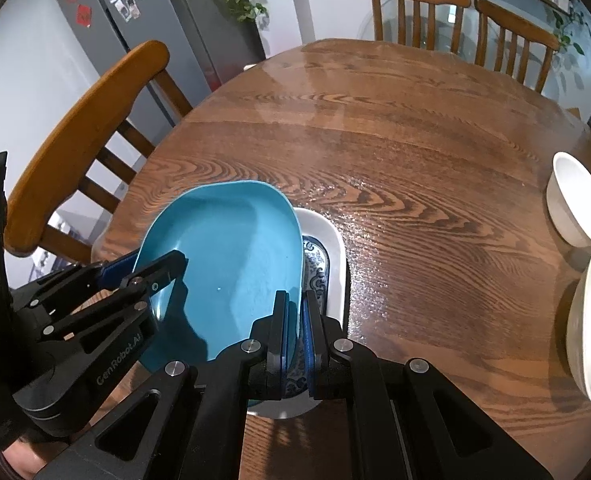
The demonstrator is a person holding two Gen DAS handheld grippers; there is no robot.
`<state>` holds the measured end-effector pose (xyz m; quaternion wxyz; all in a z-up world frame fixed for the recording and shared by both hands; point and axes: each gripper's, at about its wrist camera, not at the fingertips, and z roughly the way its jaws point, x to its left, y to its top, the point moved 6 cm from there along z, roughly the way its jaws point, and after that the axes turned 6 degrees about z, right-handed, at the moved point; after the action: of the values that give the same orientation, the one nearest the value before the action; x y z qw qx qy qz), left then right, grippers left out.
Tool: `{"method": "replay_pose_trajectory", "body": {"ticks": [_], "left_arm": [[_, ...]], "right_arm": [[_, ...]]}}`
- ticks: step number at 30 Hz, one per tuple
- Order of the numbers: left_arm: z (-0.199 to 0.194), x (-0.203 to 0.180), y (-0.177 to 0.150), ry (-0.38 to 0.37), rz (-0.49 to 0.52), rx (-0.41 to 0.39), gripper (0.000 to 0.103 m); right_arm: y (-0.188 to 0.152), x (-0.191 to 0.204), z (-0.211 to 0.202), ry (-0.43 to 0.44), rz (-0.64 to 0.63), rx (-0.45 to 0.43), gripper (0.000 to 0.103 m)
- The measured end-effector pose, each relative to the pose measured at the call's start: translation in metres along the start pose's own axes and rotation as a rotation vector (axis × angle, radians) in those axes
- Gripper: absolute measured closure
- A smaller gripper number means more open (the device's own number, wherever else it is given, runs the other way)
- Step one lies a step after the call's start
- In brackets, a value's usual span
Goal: Organize plates and bowls
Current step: 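Carry the teal dish with the left tool over the plate stack, then lower the teal dish onto the stacked patterned plates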
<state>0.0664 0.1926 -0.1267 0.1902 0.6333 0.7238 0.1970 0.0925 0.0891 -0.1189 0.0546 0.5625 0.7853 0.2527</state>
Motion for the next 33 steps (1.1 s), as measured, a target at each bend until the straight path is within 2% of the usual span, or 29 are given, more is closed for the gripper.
{"method": "replay_pose_trajectory", "body": {"ticks": [33], "left_arm": [[0.013, -0.01, -0.01, 0.012, 0.064, 0.034, 0.084]], "right_arm": [[-0.003, -0.01, 0.016, -0.011, 0.044, 0.051, 0.095]]}}
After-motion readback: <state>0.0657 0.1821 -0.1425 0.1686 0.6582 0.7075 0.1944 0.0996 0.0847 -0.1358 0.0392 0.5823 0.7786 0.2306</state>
